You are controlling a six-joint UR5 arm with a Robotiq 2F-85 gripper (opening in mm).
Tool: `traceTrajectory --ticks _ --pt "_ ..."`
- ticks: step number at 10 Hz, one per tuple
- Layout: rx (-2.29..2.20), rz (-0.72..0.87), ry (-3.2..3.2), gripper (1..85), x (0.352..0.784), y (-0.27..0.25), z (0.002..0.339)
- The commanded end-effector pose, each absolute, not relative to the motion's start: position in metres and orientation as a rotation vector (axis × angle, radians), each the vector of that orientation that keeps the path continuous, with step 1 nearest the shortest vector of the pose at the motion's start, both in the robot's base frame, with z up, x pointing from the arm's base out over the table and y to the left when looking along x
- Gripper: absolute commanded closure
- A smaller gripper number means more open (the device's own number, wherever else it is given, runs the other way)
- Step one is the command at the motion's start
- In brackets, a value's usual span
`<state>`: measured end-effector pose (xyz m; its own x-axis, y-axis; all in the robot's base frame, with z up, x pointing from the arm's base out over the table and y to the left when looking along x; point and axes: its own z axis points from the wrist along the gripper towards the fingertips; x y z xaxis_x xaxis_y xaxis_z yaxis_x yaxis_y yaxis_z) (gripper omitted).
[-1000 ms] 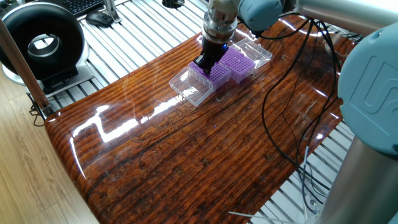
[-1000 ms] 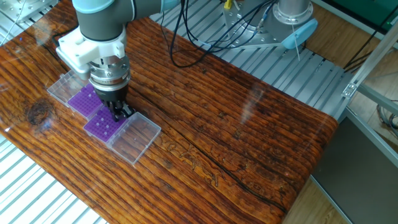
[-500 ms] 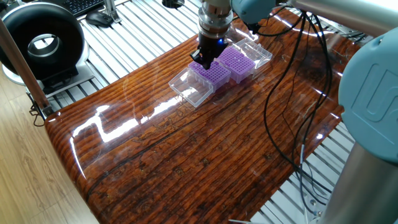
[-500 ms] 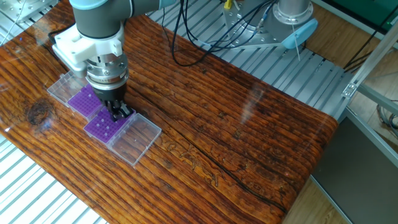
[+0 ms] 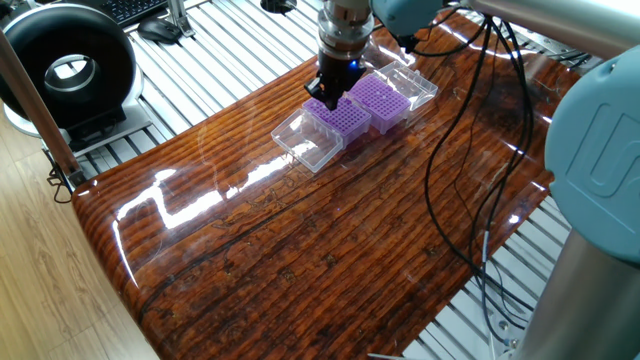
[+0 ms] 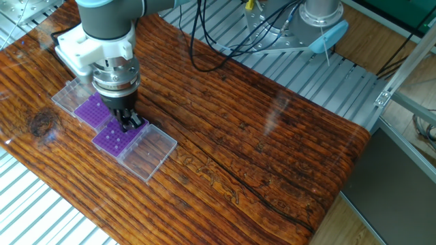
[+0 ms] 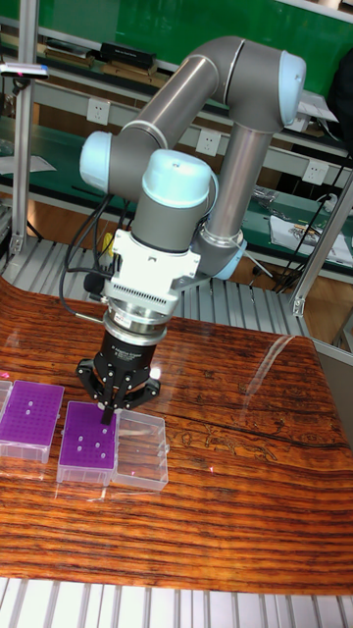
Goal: Transfer all small pipette tips from one holder to another
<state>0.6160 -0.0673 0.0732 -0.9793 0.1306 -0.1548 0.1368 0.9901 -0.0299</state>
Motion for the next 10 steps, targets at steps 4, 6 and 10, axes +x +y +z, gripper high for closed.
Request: traceTrajectory --ticks 4,6,10 --pt "0.178 0.000 2.999 84.3 0.614 -0.058 0.076" --pt "0.118 0.023 3.003 72.0 0.615 -0.059 0.073" --pt "0.090 0.020 2.993 67.0 0.618 -0.064 0.067"
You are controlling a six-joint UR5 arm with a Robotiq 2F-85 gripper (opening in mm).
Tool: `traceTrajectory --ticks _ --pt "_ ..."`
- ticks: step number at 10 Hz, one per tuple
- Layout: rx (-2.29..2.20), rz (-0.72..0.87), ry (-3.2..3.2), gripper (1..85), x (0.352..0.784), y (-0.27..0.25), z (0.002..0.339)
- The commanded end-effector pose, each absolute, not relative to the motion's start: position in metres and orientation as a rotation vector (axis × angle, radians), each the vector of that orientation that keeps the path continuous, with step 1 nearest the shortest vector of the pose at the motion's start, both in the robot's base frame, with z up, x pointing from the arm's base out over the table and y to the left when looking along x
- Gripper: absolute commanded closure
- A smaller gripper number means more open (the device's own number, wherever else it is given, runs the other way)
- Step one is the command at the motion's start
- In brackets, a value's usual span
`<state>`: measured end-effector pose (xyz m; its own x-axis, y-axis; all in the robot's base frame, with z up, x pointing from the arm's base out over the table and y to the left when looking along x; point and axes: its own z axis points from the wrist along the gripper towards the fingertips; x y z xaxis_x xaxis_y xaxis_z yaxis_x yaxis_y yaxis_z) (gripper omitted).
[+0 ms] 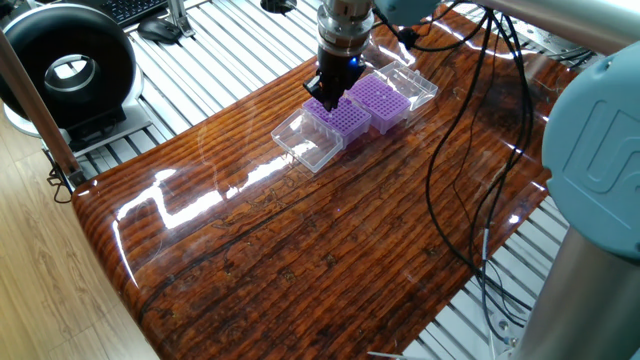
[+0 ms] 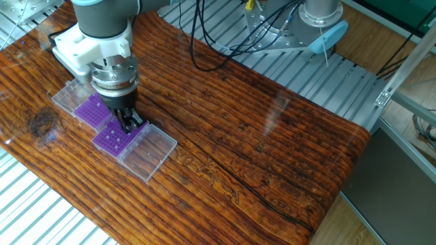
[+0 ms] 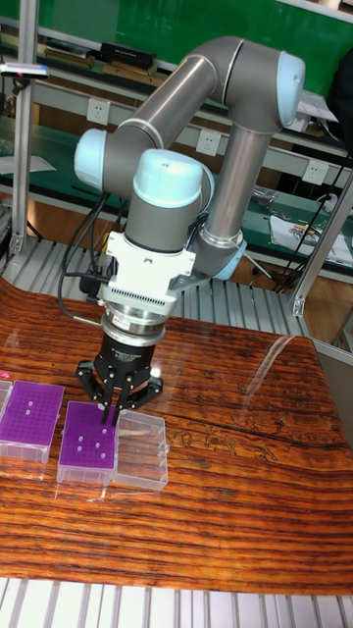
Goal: Transfer all small pipette tips from one holder to another
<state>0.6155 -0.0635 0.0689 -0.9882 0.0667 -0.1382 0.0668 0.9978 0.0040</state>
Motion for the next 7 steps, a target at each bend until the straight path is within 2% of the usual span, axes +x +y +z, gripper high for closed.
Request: traceTrajectory --ticks 1,7 --pt "0.087 0.017 2.990 67.0 0.6191 -0.0647 0.0640" --pt "0.080 0.019 2.980 66.3 0.6200 -0.0656 0.0579"
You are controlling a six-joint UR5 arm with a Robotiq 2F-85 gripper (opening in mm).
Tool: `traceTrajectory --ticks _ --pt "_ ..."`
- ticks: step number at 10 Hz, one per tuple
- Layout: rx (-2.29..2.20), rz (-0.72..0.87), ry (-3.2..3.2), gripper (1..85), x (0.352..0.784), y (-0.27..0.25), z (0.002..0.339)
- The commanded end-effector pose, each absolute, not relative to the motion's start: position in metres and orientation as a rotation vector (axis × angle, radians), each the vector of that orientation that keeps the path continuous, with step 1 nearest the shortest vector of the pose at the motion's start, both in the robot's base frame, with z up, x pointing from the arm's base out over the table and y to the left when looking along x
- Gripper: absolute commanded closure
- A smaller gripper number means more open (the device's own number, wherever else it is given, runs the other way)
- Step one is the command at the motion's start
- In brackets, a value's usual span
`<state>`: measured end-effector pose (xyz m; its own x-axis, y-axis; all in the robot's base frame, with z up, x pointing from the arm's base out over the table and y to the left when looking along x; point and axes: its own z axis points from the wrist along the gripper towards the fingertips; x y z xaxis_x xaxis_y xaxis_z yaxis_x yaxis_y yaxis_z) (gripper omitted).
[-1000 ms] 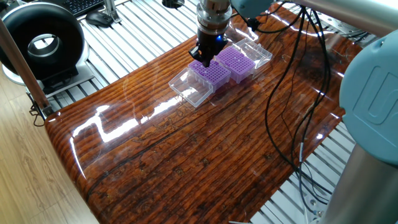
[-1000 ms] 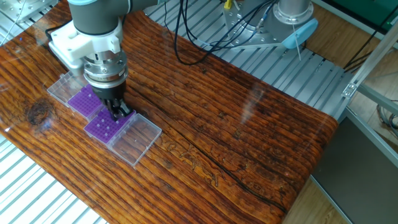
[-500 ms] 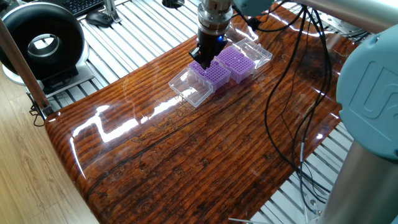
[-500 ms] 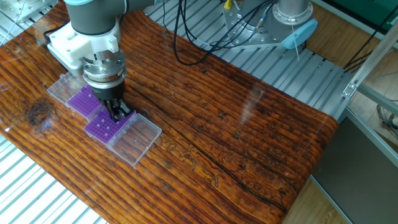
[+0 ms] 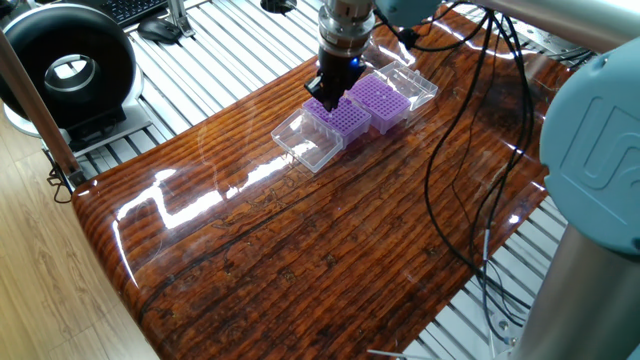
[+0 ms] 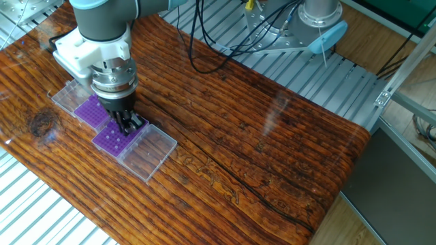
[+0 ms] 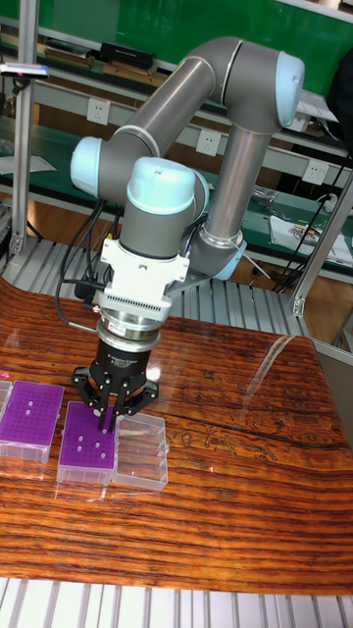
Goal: Transfer all small pipette tips from one holder to another
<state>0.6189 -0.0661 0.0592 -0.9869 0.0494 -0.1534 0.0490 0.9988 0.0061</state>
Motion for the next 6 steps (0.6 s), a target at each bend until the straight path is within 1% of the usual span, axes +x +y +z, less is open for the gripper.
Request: traceTrajectory --ticks 1,6 --pt "0.080 0.022 2.977 66.0 0.6197 -0.0652 0.0565" --pt "0.069 0.028 2.975 65.3 0.6154 -0.0640 0.0505"
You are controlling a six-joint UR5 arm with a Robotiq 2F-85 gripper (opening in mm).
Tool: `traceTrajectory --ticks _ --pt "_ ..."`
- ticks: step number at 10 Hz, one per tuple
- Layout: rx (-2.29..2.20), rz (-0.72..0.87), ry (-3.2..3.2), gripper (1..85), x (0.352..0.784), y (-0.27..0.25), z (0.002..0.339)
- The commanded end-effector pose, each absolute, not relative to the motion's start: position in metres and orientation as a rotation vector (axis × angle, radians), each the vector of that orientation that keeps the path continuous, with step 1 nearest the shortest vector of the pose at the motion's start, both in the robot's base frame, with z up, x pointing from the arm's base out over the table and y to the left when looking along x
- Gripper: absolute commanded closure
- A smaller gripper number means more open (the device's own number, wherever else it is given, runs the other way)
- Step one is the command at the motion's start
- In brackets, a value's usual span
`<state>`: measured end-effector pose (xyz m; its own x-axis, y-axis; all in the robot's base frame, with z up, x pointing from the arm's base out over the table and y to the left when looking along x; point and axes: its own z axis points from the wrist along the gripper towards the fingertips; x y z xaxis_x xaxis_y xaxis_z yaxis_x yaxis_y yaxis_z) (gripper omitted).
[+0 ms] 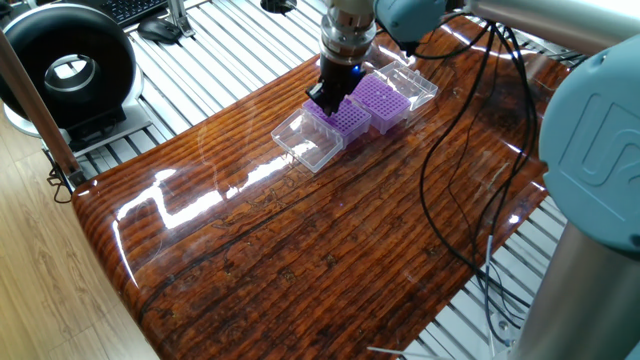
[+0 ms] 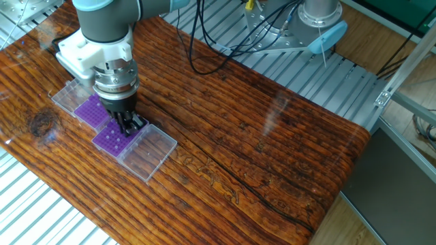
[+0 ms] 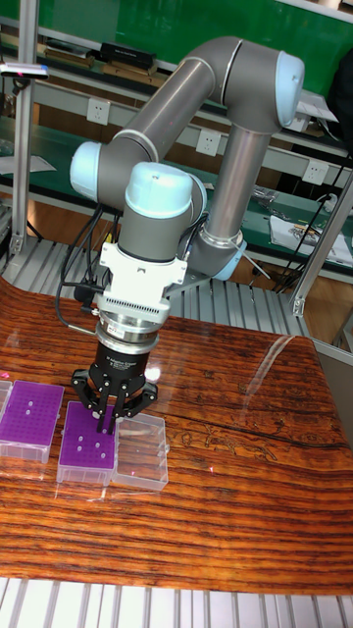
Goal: Transfer all small pipette tips from one holder to another
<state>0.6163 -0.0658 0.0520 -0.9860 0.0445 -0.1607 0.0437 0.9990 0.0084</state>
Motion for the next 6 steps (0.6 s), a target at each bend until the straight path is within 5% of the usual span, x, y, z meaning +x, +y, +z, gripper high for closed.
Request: traceTrajectory --ticks 1,6 --pt "0.068 0.034 2.979 65.3 0.6142 -0.0635 0.0495" --pt "0.056 0.036 2.976 65.3 0.6116 -0.0651 0.0453"
